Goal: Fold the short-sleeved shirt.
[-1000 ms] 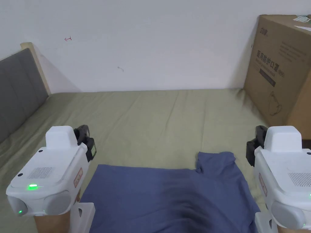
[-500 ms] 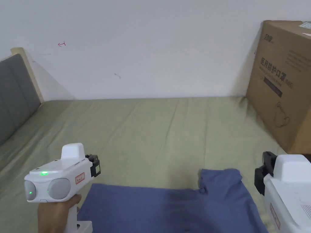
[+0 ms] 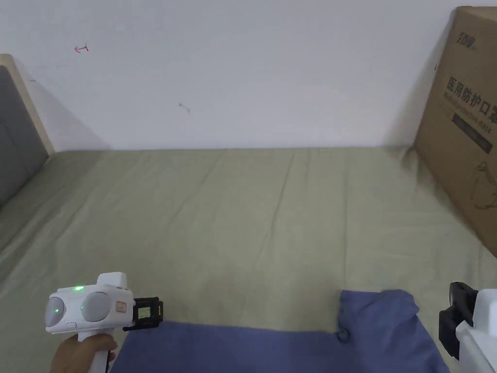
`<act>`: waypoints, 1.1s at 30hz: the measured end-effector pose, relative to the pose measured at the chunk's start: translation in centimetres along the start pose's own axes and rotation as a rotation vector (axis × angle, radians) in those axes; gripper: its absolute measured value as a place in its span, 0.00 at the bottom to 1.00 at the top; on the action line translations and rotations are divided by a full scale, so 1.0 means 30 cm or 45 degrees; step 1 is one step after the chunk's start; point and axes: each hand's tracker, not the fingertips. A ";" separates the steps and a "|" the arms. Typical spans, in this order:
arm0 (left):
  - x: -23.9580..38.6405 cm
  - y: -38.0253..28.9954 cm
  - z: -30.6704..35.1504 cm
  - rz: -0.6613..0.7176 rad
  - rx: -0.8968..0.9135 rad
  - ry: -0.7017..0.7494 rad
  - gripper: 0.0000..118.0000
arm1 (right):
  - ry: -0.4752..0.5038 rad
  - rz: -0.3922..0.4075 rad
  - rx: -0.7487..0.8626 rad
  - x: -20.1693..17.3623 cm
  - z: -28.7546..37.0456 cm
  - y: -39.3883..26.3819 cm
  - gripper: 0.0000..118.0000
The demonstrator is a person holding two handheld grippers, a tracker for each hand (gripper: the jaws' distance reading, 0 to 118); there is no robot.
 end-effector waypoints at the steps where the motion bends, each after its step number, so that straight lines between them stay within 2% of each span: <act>1: -0.004 -0.005 -0.019 -0.003 -0.005 0.007 0.91 | 0.001 -0.004 -0.010 -0.001 -0.008 -0.009 0.00; 2: -0.002 -0.007 -0.035 -0.008 -0.018 0.018 0.84 | 0.001 -0.004 -0.022 -0.002 -0.016 -0.016 0.00; 6: 0.015 -0.041 -0.098 -0.050 -0.090 0.008 0.26 | -0.006 -0.004 -0.063 0.008 -0.024 -0.054 0.00; 8: 0.038 -0.071 -0.128 -0.096 -0.131 0.021 0.20 | -0.005 -0.017 -0.095 0.023 -0.026 -0.075 0.00; 10: 0.060 -0.080 -0.129 -0.118 -0.078 0.046 0.19 | -0.011 -0.024 -0.130 0.044 -0.030 -0.091 0.00; 12: 0.073 -0.080 -0.126 -0.102 -0.083 0.029 0.01 | -0.012 -0.047 -0.167 0.074 -0.040 -0.108 0.00; 16: 0.090 -0.082 -0.046 -0.118 0.045 0.036 0.00 | 0.029 -0.091 -0.328 0.143 -0.129 -0.147 0.03; 17: 0.087 -0.083 -0.014 -0.100 0.081 0.011 0.00 | 0.039 -0.113 -0.387 0.157 -0.165 -0.159 0.14; 19: 0.076 -0.081 0.071 -0.039 0.147 -0.056 0.00 | 0.075 -0.156 -0.495 0.186 -0.254 -0.197 0.67; 20: 0.069 -0.086 0.109 -0.027 0.174 -0.077 0.00 | 0.100 -0.151 -0.551 0.187 -0.304 -0.219 0.86; 21: 0.063 -0.092 0.141 -0.021 0.197 -0.103 0.00 | 0.118 -0.164 -0.583 0.189 -0.343 -0.241 0.93; 24: 0.047 -0.108 0.223 -0.047 0.242 -0.111 0.00 | 0.114 -0.094 -0.686 0.180 -0.472 -0.313 0.90; 26: 0.051 -0.115 0.270 -0.041 0.249 -0.125 0.00 | 0.125 -0.116 -0.764 0.173 -0.548 -0.364 0.82; 29: 0.048 -0.122 0.300 -0.028 0.258 -0.143 0.00 | 0.147 -0.146 -0.874 0.133 -0.617 -0.423 0.55; 30: 0.055 -0.122 0.304 -0.028 0.260 -0.143 0.00 | 0.153 -0.150 -0.891 0.124 -0.630 -0.439 0.42; 32: 0.060 -0.126 0.303 -0.036 0.256 -0.138 0.00 | 0.170 -0.138 -0.906 0.095 -0.619 -0.459 0.29; 33: 0.061 -0.131 0.303 -0.035 0.253 -0.135 0.00 | 0.170 -0.117 -0.850 0.081 -0.604 -0.448 0.07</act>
